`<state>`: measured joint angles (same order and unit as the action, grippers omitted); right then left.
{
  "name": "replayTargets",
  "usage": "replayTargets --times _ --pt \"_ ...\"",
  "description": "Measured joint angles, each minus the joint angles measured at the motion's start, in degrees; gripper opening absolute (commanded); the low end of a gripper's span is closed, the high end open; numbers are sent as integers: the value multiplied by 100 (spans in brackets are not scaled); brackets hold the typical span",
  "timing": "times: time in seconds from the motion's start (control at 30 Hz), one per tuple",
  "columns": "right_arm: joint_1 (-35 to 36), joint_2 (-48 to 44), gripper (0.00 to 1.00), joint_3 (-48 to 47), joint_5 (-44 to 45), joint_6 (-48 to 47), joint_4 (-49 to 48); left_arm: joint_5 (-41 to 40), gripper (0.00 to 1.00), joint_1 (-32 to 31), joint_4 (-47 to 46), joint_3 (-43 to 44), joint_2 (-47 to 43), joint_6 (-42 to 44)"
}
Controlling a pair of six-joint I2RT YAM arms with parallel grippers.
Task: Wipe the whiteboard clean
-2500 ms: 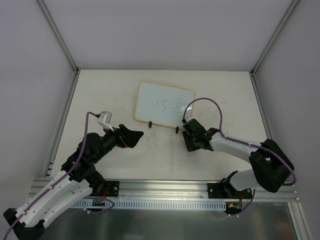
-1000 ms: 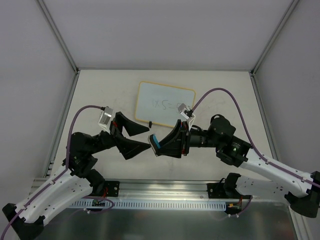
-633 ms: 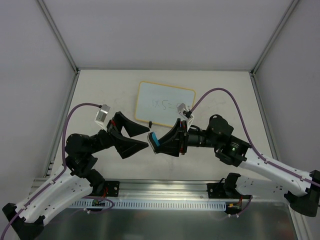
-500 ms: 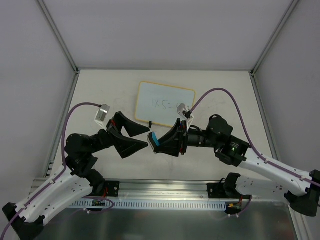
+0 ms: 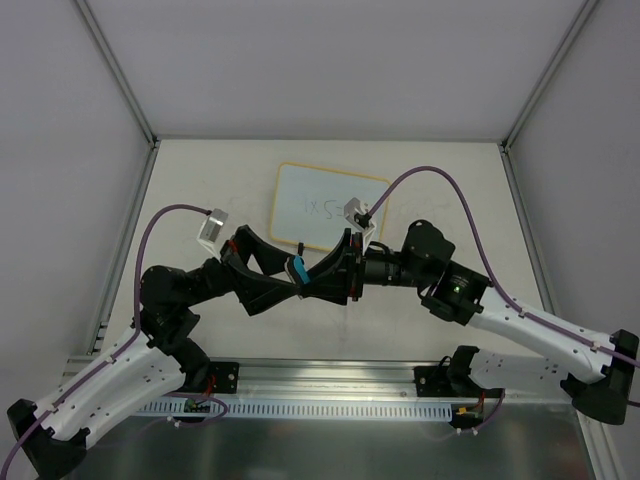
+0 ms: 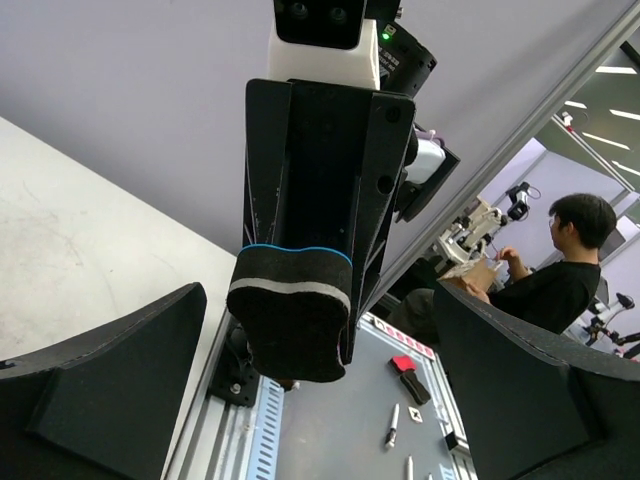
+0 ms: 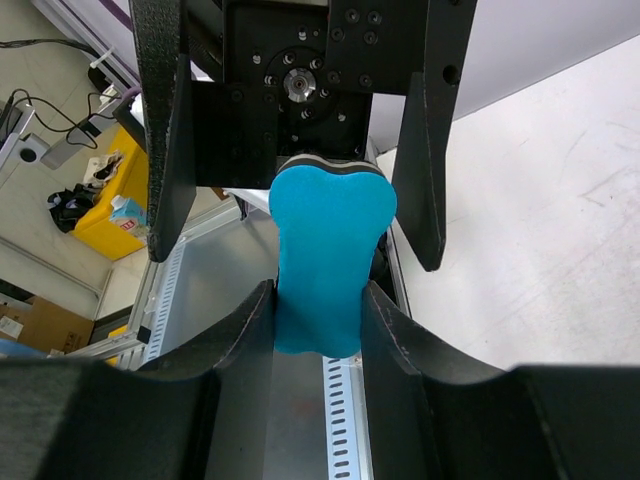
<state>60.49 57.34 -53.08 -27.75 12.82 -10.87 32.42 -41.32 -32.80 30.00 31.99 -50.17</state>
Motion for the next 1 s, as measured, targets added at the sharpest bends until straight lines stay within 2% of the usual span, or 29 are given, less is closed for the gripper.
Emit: replayTargets --times 0.33,0.5,0.57,0.63,0.7,0.77,0.83,0.87,1.0 --pt "0 13 23 -7 13 -28 -11 -107 55 0 -76 -59 -94 33" --pt "20 0 23 -7 15 -39 -15 -116 54 -2 -96 -59 -26 46" --pt "20 0 23 -7 13 -42 -15 -116 39 -35 -122 -59 13 42" --pt "33 0 24 -7 0 -55 -26 -131 36 -37 -122 -59 26 66" --pt "31 0 31 -7 -4 -59 -35 -144 25 -37 -116 -61 13 107" --pt "37 -2 46 -7 0 -68 -42 -142 19 -39 -125 -61 9 116" --pt "37 -2 53 -7 2 -79 -42 -144 10 -39 -120 -61 13 127" --pt "35 -2 59 -7 15 -90 -26 -138 9 -39 -127 -61 20 129" --pt "35 -17 68 -4 138 -129 -9 -129 8 -76 -122 -61 20 136"
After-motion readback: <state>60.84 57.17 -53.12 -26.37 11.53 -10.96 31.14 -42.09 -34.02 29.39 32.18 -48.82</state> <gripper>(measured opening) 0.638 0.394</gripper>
